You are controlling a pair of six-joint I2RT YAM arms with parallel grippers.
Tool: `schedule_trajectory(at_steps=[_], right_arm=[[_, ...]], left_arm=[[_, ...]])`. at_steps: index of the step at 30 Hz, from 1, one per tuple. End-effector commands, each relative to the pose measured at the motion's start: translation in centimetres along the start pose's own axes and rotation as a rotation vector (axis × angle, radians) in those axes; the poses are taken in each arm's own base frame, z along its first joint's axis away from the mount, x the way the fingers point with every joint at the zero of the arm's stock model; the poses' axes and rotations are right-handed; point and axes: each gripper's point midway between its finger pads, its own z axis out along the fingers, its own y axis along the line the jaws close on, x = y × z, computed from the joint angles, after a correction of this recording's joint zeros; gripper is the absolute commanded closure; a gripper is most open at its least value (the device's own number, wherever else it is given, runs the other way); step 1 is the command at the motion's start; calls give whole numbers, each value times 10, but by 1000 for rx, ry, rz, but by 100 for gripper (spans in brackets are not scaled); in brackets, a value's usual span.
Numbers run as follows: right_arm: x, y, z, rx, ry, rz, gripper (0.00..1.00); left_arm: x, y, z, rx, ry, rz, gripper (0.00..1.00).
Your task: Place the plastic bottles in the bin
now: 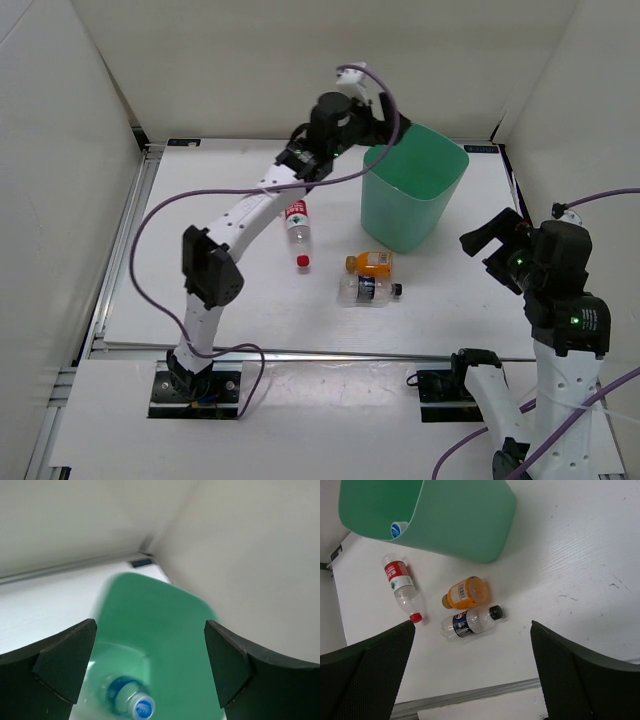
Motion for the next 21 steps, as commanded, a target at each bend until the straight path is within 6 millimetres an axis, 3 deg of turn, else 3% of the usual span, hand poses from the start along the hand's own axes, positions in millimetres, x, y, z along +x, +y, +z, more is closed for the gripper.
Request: schedule_trajectory(at_steps=[1,2,3,4,5,6,7,8,11,16,21], right_arm=[[-3,-1,3,-3,-12,-47,0],[0,-3,5,2,-5,-47,0],[0,-3,5,2,-5,-47,0],[2,-5,7,8,3,-46,0],[2,-5,7,8,3,-46,0],[4,-7,9,14,12,-45,0],[4,-7,9,14,12,-45,0],[4,-7,9,14,12,-45,0],[6,-6,14,11,25,-45,0],[5,-4,14,-3,23,-54,0],[5,-4,14,-3,23,-54,0]], left_arm=[[-144,53,-94,-240,-297,66,0],[-115,87,-99,-312,-221,41,0],[-115,92,-115,-304,-196,28,0],[-111,122,-128,-373,-173,-1,0],[-80,150,-137,-442,-98,-38,0],[-62,160,-145,-448,-35,-62,0],[-57,171,-156,-471,-13,-58,0],[-30,190,-161,-513,53,-57,0],[20,228,-177,-585,229,-48,0],[91,266,-191,-631,408,-87,0],[130,292,-204,-704,483,-107,0]])
